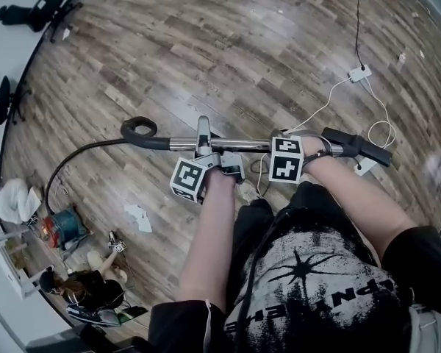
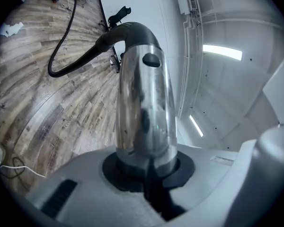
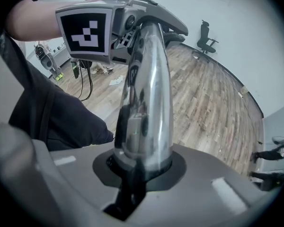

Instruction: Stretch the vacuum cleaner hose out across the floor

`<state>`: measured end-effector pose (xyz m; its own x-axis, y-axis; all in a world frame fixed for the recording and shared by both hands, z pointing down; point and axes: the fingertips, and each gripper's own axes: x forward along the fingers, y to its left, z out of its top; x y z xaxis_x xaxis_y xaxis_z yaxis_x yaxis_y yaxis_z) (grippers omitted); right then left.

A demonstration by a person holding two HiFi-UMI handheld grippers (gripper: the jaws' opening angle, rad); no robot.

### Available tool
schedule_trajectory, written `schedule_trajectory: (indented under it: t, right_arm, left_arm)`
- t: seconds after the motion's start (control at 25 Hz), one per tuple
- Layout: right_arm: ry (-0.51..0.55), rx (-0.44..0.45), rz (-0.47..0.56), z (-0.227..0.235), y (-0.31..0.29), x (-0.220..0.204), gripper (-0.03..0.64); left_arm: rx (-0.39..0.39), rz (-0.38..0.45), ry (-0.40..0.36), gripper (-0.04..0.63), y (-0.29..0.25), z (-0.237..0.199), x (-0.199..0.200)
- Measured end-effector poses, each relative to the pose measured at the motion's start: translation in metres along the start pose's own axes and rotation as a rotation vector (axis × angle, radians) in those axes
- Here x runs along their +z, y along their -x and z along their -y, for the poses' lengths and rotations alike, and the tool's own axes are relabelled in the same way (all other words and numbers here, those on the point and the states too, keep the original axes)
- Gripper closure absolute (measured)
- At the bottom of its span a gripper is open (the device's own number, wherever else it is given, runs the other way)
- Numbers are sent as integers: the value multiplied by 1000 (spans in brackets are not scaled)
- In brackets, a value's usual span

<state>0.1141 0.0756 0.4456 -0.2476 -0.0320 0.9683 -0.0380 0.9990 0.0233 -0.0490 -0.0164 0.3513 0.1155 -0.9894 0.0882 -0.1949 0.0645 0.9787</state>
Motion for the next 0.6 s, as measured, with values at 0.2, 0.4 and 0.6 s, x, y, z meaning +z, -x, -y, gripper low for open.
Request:
schedule_trajectory:
  t: [0.2, 0.4, 0.6]
  right_arm:
    - [31, 31, 17, -17, -5, -48, 557]
    - [118, 77, 39, -3, 18, -109, 557]
    - [217, 103, 49, 6, 47, -166, 557]
  left_arm:
    - [38, 36, -11, 555, 15, -10, -47]
    - [76, 126, -20, 555, 12, 10, -104]
    - [85, 225, -19, 555, 18, 37, -158]
